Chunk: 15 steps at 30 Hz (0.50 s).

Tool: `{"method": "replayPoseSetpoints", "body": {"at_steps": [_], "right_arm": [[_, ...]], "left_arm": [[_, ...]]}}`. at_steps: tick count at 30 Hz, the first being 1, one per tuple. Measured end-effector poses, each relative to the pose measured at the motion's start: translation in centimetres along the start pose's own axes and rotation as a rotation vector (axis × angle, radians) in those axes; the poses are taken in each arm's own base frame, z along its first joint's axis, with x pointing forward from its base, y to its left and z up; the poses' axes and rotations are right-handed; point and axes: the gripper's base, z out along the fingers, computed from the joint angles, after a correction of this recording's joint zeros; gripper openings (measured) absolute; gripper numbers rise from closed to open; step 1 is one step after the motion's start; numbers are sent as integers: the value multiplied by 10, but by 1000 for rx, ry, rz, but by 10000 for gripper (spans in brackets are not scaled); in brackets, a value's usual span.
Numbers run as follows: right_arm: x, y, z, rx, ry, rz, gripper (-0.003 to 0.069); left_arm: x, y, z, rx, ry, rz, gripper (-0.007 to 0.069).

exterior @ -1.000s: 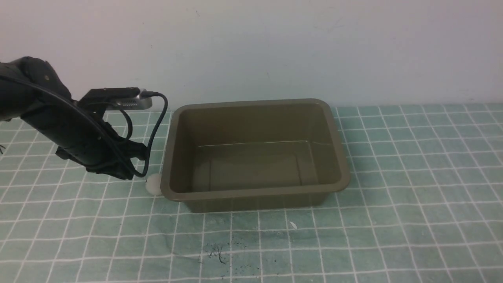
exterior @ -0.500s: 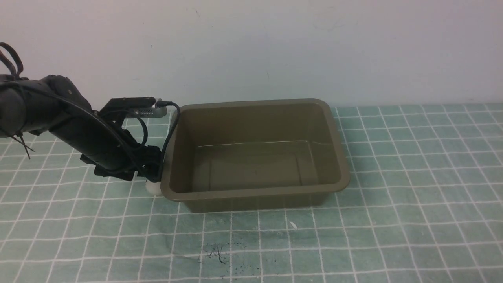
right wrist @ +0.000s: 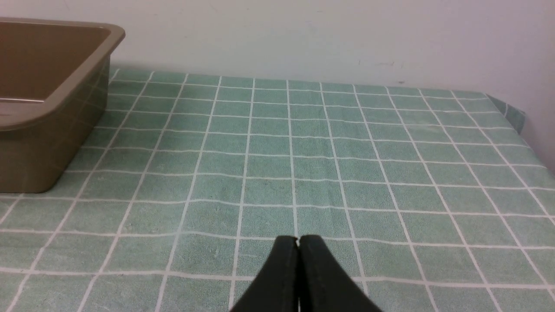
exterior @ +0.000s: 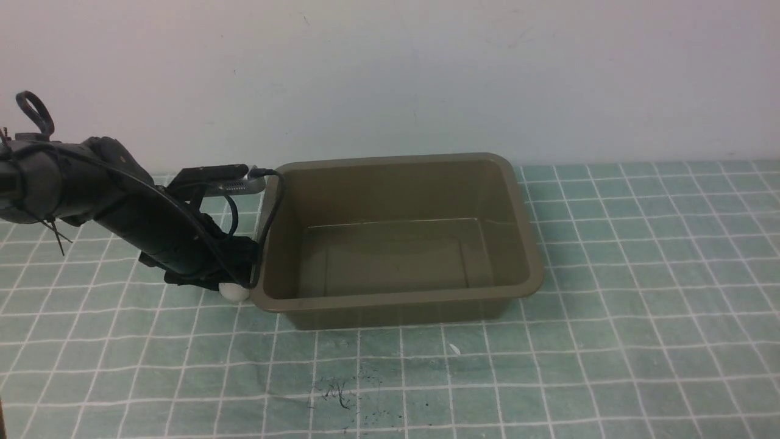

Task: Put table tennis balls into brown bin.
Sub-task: 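Reach for and grasp a ping pong ball on the table beside the basket, then drop the ball into the bin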

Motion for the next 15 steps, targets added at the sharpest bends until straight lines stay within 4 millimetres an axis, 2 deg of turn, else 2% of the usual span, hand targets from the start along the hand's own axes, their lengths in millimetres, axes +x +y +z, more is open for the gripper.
{"method": "replayPoseSetpoints", "body": {"at_steps": [1, 3, 5, 8, 9, 10, 11, 12, 15], "right_arm": [[0, 0, 0, 0, 0, 0, -15], [0, 0, 0, 0, 0, 0, -15], [0, 0, 0, 0, 0, 0, -15], [0, 0, 0, 0, 0, 0, -15], [0, 0, 0, 0, 0, 0, -15], [0, 0, 0, 0, 0, 0, -15], [0, 0, 0, 0, 0, 0, -15], [0, 0, 0, 0, 0, 0, -15], [0, 0, 0, 0, 0, 0, -15]], "left_arm": [[0, 0, 0, -2, 5, 2, 343], [1, 0, -1, -4, 23, 0, 346], [1, -2, -10, -7, 51, 6, 346], [-8, -10, -39, -23, 29, 31, 346], [-14, -18, -56, -25, -4, 59, 346], [-15, -19, -59, -25, -11, 63, 346], [-23, -33, -81, -22, -67, 115, 346], [-27, -47, -95, -9, -103, 163, 346], [-33, -81, -110, 34, -176, 264, 346]]}}
